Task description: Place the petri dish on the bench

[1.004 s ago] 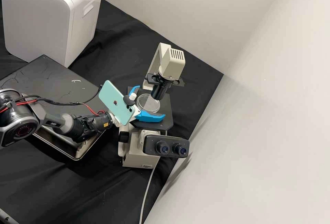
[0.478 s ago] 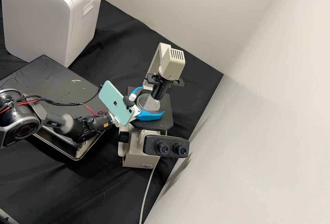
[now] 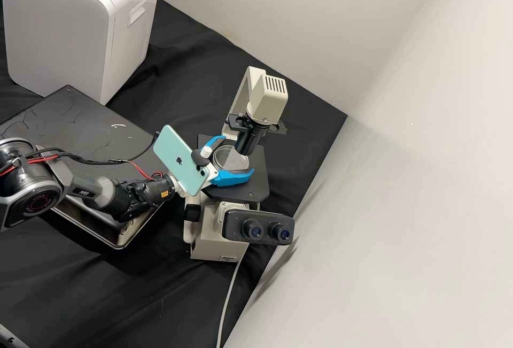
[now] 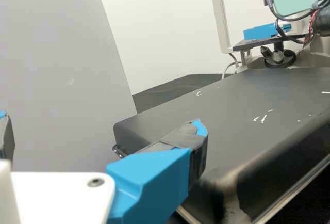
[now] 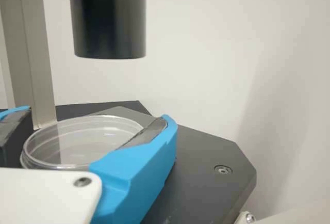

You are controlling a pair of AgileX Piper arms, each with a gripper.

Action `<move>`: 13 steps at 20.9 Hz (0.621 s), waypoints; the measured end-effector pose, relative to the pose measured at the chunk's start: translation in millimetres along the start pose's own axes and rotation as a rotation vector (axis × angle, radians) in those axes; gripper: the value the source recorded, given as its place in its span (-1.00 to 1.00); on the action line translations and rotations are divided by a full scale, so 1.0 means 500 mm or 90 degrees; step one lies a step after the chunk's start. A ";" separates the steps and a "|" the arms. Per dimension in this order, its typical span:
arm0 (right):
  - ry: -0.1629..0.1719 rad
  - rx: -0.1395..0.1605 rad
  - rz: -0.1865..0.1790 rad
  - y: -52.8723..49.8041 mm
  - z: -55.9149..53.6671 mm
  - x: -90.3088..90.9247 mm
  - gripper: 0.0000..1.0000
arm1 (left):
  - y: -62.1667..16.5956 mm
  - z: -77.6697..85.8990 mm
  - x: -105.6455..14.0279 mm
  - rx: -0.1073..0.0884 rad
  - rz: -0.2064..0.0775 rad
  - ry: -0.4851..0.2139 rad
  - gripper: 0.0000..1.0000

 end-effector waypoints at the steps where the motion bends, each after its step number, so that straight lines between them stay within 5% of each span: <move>1: 0.000 0.000 0.000 0.000 0.000 0.000 -1.00 | 0.000 0.000 0.000 0.000 0.000 0.000 1.00; 13: 0.002 0.004 0.003 0.000 0.000 0.000 -1.00 | 0.000 0.000 0.000 0.000 0.000 0.000 1.00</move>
